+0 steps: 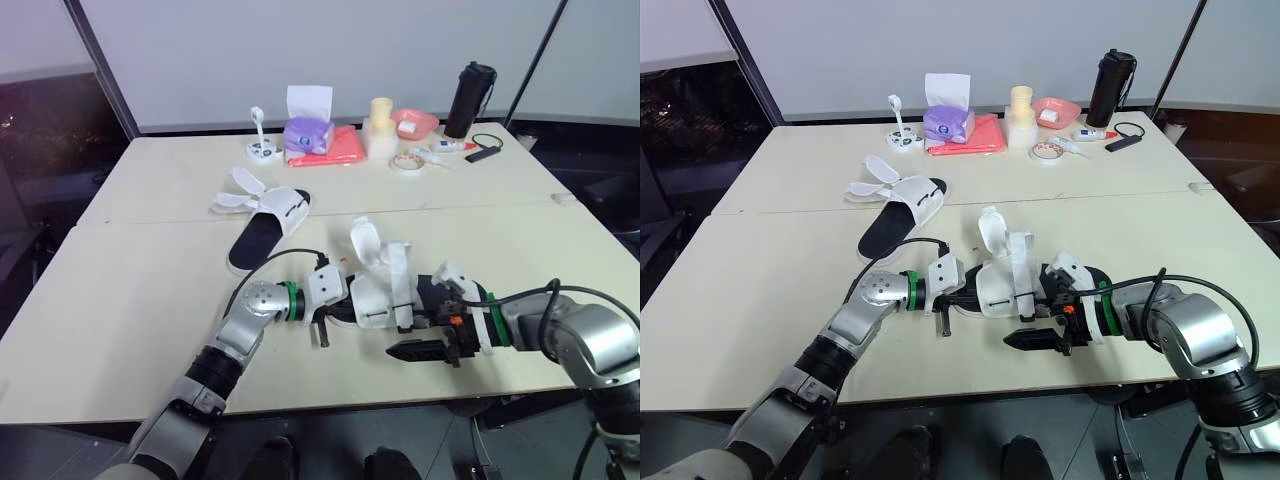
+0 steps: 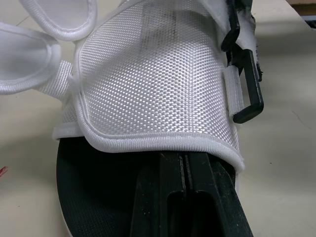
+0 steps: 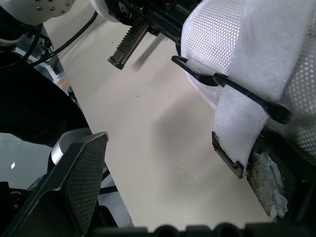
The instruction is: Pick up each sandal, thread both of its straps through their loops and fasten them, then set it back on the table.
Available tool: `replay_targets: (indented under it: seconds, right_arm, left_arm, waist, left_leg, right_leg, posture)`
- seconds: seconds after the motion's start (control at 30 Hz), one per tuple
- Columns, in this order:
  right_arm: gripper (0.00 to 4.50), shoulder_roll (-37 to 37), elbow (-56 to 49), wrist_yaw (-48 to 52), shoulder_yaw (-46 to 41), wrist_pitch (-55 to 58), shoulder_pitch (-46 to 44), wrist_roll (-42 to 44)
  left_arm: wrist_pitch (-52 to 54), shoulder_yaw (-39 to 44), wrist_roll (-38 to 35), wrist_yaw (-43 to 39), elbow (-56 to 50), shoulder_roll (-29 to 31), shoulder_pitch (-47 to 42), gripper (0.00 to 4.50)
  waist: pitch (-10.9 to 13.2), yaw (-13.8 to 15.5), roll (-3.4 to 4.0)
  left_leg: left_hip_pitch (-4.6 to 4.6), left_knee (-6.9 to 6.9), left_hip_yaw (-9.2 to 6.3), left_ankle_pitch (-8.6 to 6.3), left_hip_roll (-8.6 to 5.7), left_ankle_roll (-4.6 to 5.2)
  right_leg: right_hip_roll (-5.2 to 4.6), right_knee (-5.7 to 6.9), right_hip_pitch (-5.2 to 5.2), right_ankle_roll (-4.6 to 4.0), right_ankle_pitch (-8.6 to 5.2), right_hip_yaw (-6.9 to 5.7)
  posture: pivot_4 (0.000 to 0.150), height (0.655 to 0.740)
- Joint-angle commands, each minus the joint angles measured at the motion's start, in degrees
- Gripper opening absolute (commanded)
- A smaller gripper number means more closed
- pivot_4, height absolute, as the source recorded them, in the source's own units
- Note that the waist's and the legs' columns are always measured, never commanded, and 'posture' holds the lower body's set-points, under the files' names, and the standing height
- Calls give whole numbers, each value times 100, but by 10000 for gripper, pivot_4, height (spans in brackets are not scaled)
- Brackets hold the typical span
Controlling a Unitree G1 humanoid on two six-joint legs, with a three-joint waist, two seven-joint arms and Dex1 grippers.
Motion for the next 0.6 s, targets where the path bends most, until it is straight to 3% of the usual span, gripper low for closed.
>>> replay_targets:
  seconds: [0.03, 0.27, 0.6]
  right_arm:
    - [36332, 51, 71, -53, -34, -140, -212, 41]
    - [1375, 16, 373, -22, 95, -342, -348, -57]
    - [505, 42, 1048, 164, 400, -943, -687, -498]
  left_arm:
    - [146, -182, 186, -41, 155, 71, 159, 0]
    - [163, -181, 184, -17, 116, 57, 185, 0]
    - [353, -172, 105, 43, -65, -10, 266, 0]
  waist:
    - [0, 3, 0]
    - [0, 6, 0]
    - [0, 2, 0]
  left_leg:
    - [0, 0, 0, 0, 0, 0]
    - [-1, -4, -1, -1, -1, 1]
    - [0, -6, 0, -1, -1, 1]
  right_leg:
    - [0, 0, 0, 0, 0, 0]
    - [0, -5, 0, 0, 0, 0]
    - [0, -7, 1, 0, 0, 0]
  posture:
    - [1500, 7400]
    - [1500, 7400]
    - [1500, 7400]
